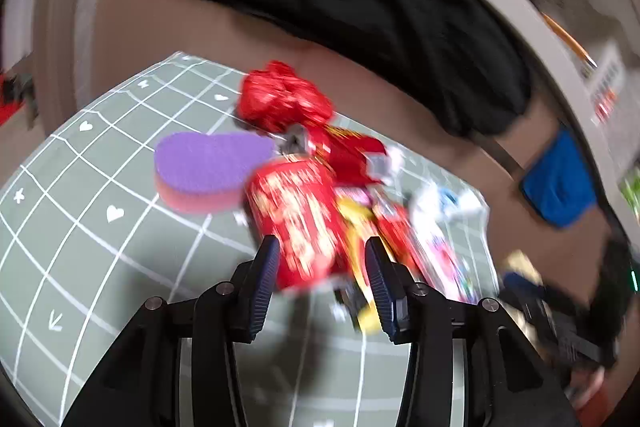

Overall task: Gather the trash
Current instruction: 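Grasp the red paper cup with the left gripper while the right grasps the Kleenex pack, then lift and carry the red cup and Kleenex pack over the trash bin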

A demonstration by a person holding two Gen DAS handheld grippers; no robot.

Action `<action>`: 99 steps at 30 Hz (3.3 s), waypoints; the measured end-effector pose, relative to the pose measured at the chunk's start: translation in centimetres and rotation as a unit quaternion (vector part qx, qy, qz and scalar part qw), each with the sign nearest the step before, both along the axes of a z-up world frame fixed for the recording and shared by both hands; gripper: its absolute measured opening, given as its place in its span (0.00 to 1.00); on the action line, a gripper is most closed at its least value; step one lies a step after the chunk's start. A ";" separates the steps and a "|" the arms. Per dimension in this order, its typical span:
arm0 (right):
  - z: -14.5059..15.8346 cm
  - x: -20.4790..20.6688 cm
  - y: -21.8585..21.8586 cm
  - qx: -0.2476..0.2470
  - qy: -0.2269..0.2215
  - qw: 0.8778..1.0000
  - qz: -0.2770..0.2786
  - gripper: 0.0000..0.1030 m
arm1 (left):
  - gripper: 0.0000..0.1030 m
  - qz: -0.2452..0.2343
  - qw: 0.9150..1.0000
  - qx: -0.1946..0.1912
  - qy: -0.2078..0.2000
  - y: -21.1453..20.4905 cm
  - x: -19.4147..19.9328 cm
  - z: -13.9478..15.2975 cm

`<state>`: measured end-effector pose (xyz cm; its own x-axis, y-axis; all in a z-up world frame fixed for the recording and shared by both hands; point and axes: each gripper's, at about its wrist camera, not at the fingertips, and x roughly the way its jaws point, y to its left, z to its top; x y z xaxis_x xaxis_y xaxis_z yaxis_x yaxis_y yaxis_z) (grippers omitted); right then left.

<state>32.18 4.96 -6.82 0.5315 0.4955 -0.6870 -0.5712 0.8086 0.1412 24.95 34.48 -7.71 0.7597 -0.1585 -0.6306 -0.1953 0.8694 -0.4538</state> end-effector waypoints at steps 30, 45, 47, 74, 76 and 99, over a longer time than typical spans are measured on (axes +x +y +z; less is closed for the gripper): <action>-4.4 5.3 3.7 -0.044 0.054 0.996 0.052 0.37 | 0.56 -0.014 0.996 -0.036 0.079 -0.4 4.3 -0.9; -1.3 2.2 -4.9 0.025 0.035 0.999 0.005 0.36 | 0.56 0.007 0.999 0.049 0.018 -8.1 -0.2 1.3; -1.1 1.8 -5.5 0.025 0.031 0.999 0.011 0.36 | 0.55 0.003 0.999 0.041 0.025 -8.2 0.0 1.0; 12.2 -3.1 -14.5 0.072 -0.118 0.988 -0.068 0.36 | 0.53 -0.040 0.969 0.194 -0.149 -21.8 -4.2 14.5; 13.3 -3.8 -16.5 0.076 -0.131 0.985 -0.082 0.36 | 0.53 -0.054 0.967 0.195 -0.153 -23.7 -4.2 14.8; 8.0 -1.9 -31.0 0.048 -0.089 0.975 -0.200 0.36 | 0.53 -0.198 0.962 0.171 -0.071 -39.4 4.2 6.9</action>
<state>30.26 -26.06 1.17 0.8016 0.2814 -0.5275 -0.2349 0.9596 0.1550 29.13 -4.88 -0.83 0.7652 -0.2553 -0.5911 0.2255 0.9661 -0.1253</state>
